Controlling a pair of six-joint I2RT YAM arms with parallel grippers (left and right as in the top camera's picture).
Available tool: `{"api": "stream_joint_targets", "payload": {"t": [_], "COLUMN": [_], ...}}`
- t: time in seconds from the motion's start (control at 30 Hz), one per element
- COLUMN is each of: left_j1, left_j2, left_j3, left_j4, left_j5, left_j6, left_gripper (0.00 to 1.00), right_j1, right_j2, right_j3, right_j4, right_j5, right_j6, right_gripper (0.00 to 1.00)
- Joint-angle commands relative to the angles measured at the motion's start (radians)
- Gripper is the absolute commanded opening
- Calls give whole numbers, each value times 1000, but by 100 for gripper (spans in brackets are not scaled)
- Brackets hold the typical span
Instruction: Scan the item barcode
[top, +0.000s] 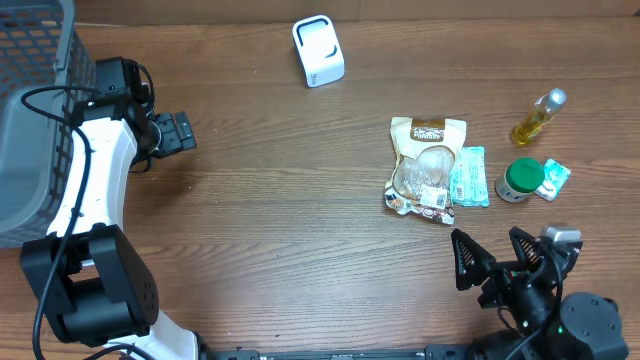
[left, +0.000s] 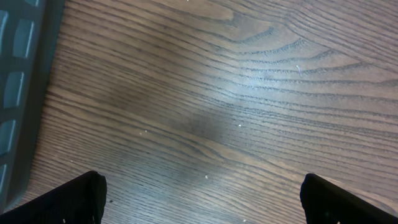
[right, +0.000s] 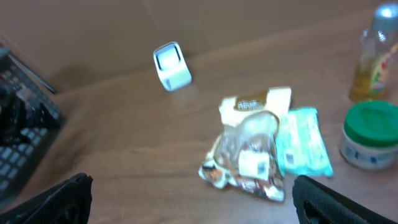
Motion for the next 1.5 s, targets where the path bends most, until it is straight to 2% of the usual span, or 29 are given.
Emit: {"api": "stream_joint_targets", "payload": {"t": [0.0,0.2,0.3,0.5,0.57,0.73,0.87,1.07,1.3,1.47], "left_j1": [-1,-1,-1,-1,-1,-1,-1,-1,-1,-1], "left_j2": [0,0,0,0,0,0,0,0,0,0], "left_j3": [9,9,9,9,9,9,9,9,9,9], "left_j4": [2,2,2,2,2,1,2,2,2,2], "left_j5": [-8,-8,-8,-8,-8,-8,-8,-8,-8,-8], "left_j6": [-18,-18,-18,-18,-18,-18,-18,-18,-18,-18], "left_gripper": [100,100,99,100,99,100,99,99,100,100], "right_j1": [-16,-52,-63,-62,-62,-68,-80,-105,-138,-156], "right_j2": [-78,-213,-213,-213,-213,-213,-213,-213,-213,-213], "right_j3": [-79,-241,-303,-465,-563,-658,-705,-708,-708,-708], "right_j4": [77,266,404,830,1078,1288,1306,1175,869,822], "right_j5": [7,6,7,6,6,-2,-33,-46,-46,-46], "right_j6": [-5,-5,-5,-111,-187,-245,-286,-385,-393,-393], "right_gripper": [100,100,100,100,100,100,100,100,100,100]}}
